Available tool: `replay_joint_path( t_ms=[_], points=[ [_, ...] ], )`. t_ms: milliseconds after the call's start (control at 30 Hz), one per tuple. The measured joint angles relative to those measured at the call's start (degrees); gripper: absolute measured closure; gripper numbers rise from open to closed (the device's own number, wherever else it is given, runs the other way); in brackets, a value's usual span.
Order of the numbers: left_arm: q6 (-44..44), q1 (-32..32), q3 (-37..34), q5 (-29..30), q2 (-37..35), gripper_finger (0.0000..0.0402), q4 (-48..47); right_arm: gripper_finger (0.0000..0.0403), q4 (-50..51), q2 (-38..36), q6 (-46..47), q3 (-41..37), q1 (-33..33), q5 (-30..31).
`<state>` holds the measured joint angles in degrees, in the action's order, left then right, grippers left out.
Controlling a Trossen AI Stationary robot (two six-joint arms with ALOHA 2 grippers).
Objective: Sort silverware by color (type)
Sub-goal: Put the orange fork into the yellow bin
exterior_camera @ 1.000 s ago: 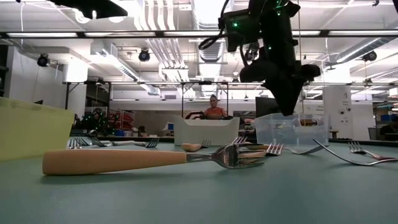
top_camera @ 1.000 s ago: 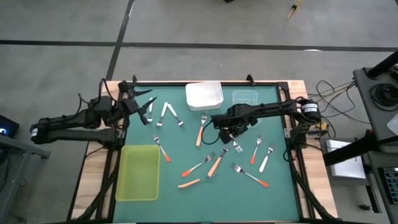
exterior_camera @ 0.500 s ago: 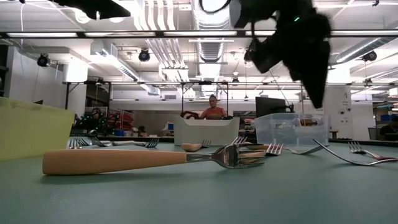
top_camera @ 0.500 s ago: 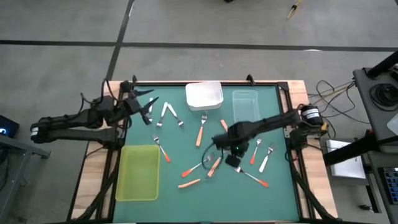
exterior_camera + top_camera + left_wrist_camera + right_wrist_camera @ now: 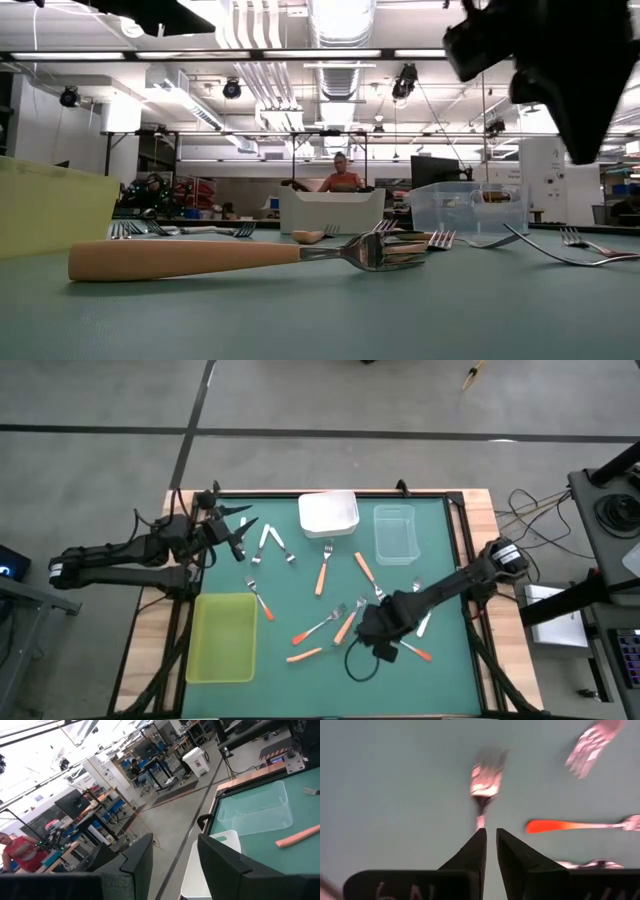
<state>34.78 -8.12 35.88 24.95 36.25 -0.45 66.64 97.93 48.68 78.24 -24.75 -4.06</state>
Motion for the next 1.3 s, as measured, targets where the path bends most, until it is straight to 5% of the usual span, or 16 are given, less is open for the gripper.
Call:
replay_joint_path(
  t_ms=[967,1300],
  points=[
    [-3.8,0.0,0.0,0.0,0.02,0.0263,-0.94,0.0394,-7.79,-0.4,1.73,-7.61,-3.87,3.98],
    [-8.5,0.11,0.0,-0.02,-0.02,0.0263,-1.08,0.0394,-16.18,-8.25,8.87,-18.35,-5.42,4.04]
  ],
)
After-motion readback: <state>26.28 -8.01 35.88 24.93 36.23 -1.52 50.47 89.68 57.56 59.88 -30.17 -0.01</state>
